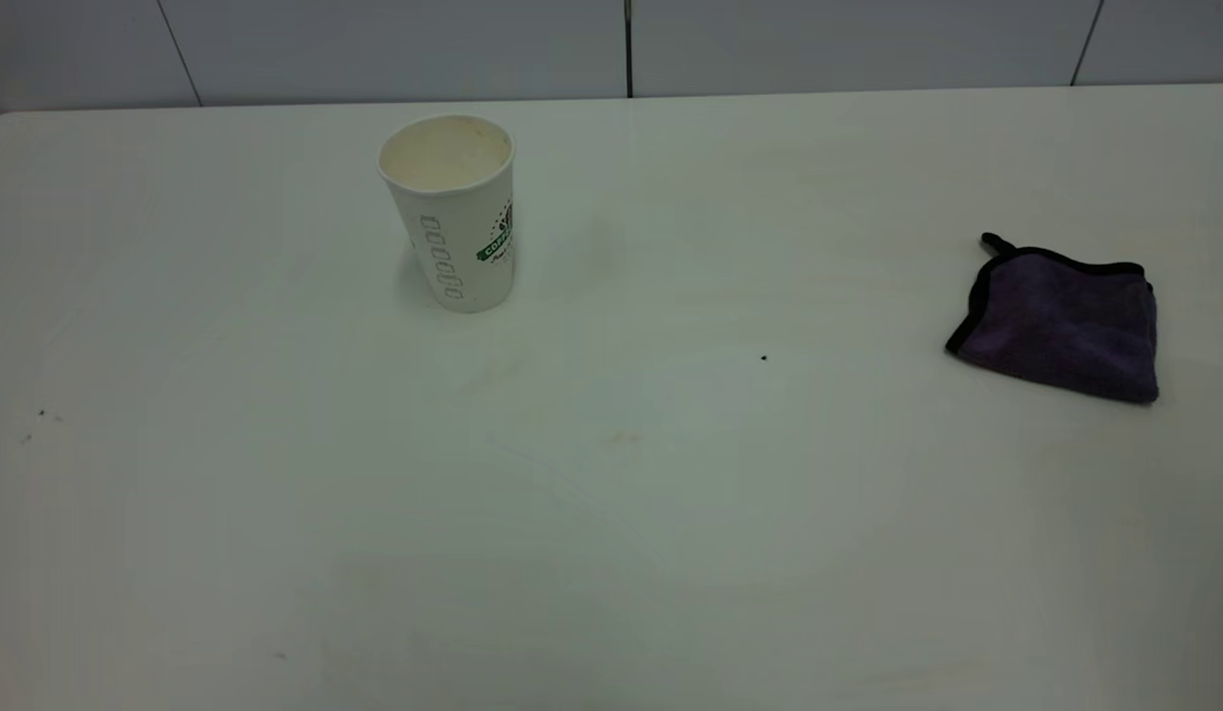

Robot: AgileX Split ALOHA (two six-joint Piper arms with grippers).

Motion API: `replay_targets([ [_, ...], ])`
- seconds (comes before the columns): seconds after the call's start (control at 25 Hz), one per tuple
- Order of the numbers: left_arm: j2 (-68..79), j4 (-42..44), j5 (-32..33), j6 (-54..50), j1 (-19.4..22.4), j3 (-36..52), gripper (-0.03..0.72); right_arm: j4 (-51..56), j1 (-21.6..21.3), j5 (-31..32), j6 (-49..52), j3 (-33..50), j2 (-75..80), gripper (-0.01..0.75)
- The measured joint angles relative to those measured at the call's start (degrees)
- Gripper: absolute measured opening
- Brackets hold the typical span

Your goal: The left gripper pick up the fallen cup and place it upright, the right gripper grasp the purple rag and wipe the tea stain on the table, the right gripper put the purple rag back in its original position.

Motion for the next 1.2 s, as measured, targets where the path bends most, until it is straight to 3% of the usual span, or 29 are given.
replay_targets([
  [0.24, 0.0, 0.0, 0.0, 0.0, 0.0, 0.0, 0.379, -0.06, 0.0, -0.46, -0.44, 1.11, -0.55, 0.63],
  [0.92, 0.0, 0.0, 0.0, 0.0, 0.0, 0.0, 0.379, -0.19, -0.19, -0.13, -0.55, 1.48, -1.18, 0.312],
  [1.2, 0.0, 0.0, 0.0, 0.0, 0.0, 0.0, 0.379, -1.36, -6.24, -0.2, 0.39, 1.51, -8.94, 0.222],
])
